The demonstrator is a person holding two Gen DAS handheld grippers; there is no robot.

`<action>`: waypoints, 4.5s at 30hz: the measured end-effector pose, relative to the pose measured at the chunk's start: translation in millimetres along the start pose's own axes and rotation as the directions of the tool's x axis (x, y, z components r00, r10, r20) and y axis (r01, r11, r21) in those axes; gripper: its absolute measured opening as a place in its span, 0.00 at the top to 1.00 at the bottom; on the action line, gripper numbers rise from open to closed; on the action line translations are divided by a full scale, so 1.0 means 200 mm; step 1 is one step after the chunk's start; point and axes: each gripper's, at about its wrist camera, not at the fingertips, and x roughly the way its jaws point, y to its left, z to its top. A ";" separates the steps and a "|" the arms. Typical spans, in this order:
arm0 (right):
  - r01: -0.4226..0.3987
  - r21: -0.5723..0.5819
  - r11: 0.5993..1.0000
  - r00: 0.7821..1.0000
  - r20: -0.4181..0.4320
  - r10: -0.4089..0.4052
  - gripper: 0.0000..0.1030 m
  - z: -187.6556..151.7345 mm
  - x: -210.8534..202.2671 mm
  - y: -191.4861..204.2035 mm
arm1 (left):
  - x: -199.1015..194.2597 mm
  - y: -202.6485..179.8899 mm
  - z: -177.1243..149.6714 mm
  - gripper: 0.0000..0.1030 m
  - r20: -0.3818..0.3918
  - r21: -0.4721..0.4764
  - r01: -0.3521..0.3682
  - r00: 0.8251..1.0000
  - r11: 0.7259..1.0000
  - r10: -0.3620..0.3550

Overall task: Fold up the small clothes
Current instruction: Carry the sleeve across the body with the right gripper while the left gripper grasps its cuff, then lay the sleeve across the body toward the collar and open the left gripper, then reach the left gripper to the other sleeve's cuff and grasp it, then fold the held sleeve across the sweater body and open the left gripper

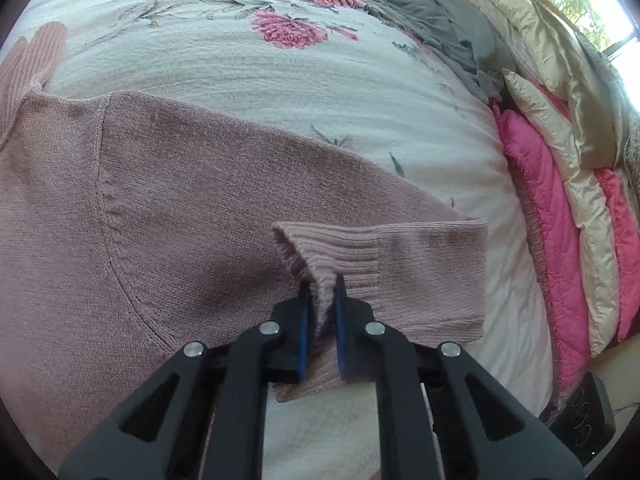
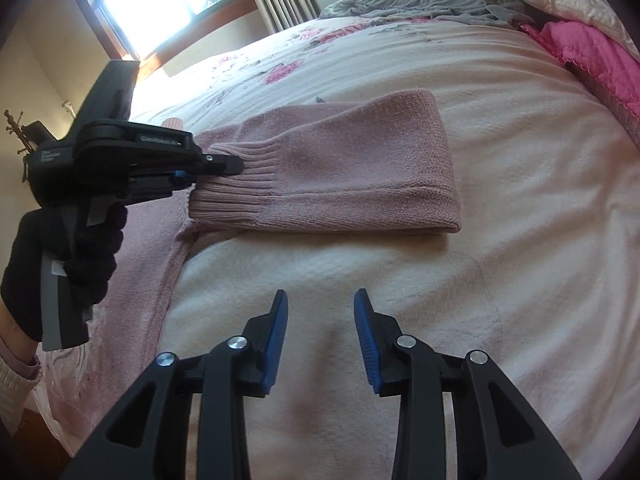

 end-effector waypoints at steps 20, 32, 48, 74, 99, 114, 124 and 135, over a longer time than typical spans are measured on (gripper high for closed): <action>-0.083 -0.039 0.996 0.997 0.000 0.083 0.65 0.24 0.17 0.36 | -0.92 0.91 -0.02 0.93 0.293 -0.184 -0.136 0.938 0.974 0.186; -0.181 -0.034 0.983 0.981 -0.081 0.178 0.65 0.38 0.47 0.69 | -1.15 1.55 -0.07 0.93 0.288 -0.375 -0.222 0.895 0.900 0.341; -0.105 -0.122 0.987 0.988 -0.126 0.090 0.61 0.33 0.52 0.85 | -1.20 1.54 -0.15 0.74 0.310 -0.311 -0.204 0.901 0.928 0.302; -0.157 -0.237 0.959 0.962 -0.255 0.095 0.39 0.05 0.54 1.25 | -1.72 2.16 -0.80 0.30 0.309 -0.548 -0.206 0.851 0.811 0.425; -0.094 -0.277 0.956 0.960 -0.279 0.013 0.37 -0.02 0.73 1.33 | -2.26 3.20 -1.12 0.65 0.494 -0.823 0.173 0.690 0.542 0.530; -0.106 -0.256 0.961 0.962 -0.272 0.034 0.37 -0.03 0.70 1.30 | -2.37 2.91 -0.96 0.96 0.552 -0.728 0.092 0.667 0.679 0.501; -0.099 -0.260 0.960 0.968 -0.250 0.032 0.37 -0.04 0.62 1.25 | -2.05 2.22 -0.50 0.96 0.603 -0.490 0.030 0.733 0.871 0.314; -0.113 -0.246 0.963 0.968 -0.245 0.051 0.37 -0.04 0.62 1.21 | -1.53 1.68 -0.31 0.95 0.558 -0.319 0.091 0.823 0.943 0.110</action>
